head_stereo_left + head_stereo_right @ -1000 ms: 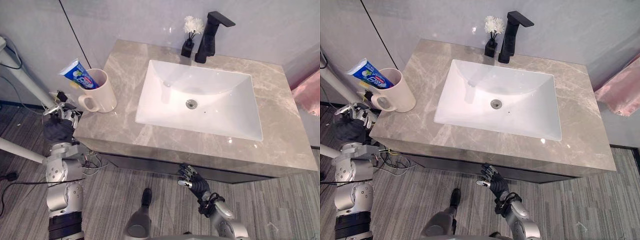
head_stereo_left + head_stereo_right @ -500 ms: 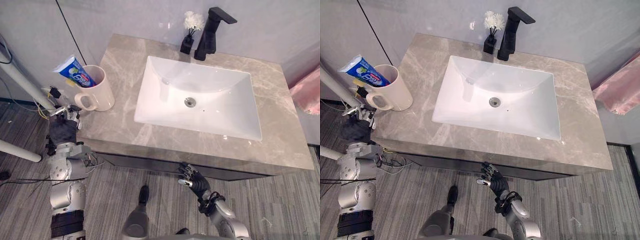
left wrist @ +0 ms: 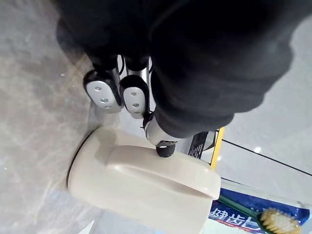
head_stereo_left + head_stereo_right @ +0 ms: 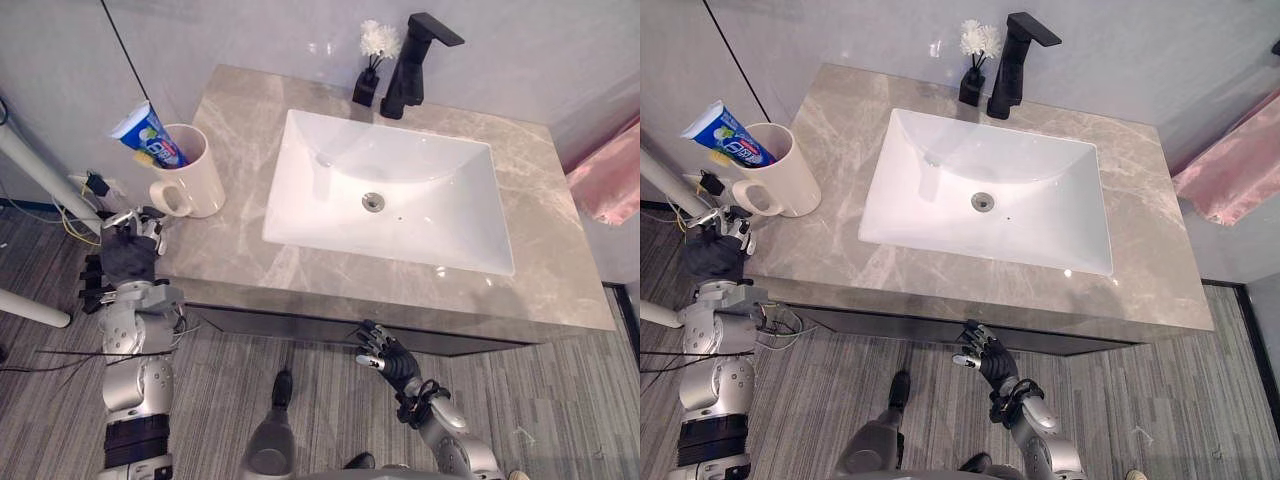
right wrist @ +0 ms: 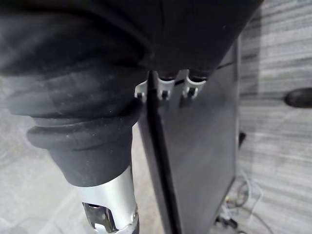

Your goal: Organize washtable

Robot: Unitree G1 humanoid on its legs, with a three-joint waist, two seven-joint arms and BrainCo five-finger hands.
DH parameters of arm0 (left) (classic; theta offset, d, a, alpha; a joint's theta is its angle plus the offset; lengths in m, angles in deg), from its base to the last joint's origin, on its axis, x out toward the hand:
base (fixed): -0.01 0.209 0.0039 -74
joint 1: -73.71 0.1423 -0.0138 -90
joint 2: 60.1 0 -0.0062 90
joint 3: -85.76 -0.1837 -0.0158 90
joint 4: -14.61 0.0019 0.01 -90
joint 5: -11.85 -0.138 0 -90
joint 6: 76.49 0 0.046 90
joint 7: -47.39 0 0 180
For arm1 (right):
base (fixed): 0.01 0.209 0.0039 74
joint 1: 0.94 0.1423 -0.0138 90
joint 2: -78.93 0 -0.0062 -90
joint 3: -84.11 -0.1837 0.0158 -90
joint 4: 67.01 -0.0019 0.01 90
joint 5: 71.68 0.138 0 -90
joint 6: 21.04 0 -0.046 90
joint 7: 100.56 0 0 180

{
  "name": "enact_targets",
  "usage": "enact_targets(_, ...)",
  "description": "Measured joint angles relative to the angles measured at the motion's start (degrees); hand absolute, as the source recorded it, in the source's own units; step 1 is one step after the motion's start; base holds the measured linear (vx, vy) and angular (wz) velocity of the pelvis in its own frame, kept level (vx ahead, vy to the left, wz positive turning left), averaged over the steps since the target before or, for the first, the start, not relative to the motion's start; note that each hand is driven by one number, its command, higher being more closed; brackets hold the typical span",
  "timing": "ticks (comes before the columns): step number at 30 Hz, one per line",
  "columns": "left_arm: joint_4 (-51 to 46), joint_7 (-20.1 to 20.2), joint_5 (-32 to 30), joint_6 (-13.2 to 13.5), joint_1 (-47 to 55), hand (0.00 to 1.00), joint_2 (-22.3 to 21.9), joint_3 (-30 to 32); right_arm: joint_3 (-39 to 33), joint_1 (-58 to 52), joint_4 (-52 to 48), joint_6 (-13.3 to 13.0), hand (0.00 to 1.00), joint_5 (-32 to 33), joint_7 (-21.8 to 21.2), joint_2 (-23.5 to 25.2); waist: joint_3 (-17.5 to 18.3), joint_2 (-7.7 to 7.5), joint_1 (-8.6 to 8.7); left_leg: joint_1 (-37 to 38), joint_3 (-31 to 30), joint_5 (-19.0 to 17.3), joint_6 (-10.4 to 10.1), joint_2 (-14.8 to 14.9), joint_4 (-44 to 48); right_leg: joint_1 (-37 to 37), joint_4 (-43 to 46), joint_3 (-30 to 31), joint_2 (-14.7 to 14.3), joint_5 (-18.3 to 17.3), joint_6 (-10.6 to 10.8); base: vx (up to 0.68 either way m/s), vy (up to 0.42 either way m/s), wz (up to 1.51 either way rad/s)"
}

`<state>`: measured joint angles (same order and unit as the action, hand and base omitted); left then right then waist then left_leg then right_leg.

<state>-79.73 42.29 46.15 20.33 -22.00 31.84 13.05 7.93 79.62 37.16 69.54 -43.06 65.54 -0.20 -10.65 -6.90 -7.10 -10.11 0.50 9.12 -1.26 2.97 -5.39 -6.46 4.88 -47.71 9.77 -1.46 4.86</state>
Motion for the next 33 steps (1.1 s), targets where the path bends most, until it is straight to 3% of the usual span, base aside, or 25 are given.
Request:
enact_targets(15,2.7,-0.3,0.0,0.0,-7.8,1.0,6.5,-1.6,0.0,-0.3,-0.5,0.0,0.0,0.0,0.0,-0.4,-0.4,-0.92,0.12,-0.3,1.1,0.0,0.0,0.1,0.0,0.9,0.0,0.9,0.2,0.0,0.0,-0.03,-0.009,-0.04)
enact_targets(33,5.0,-0.5,1.1,0.0,-10.6,1.0,7.7,-4.2,-0.5,-1.2,-2.1,0.0,0.0,0.0,0.0,-1.0,-0.7,-1.63,0.28,-1.0,2.8,-0.1,0.2,0.6,0.0,2.9,-0.3,2.5,0.2,1.7,-0.4,-0.03,0.001,-0.06)
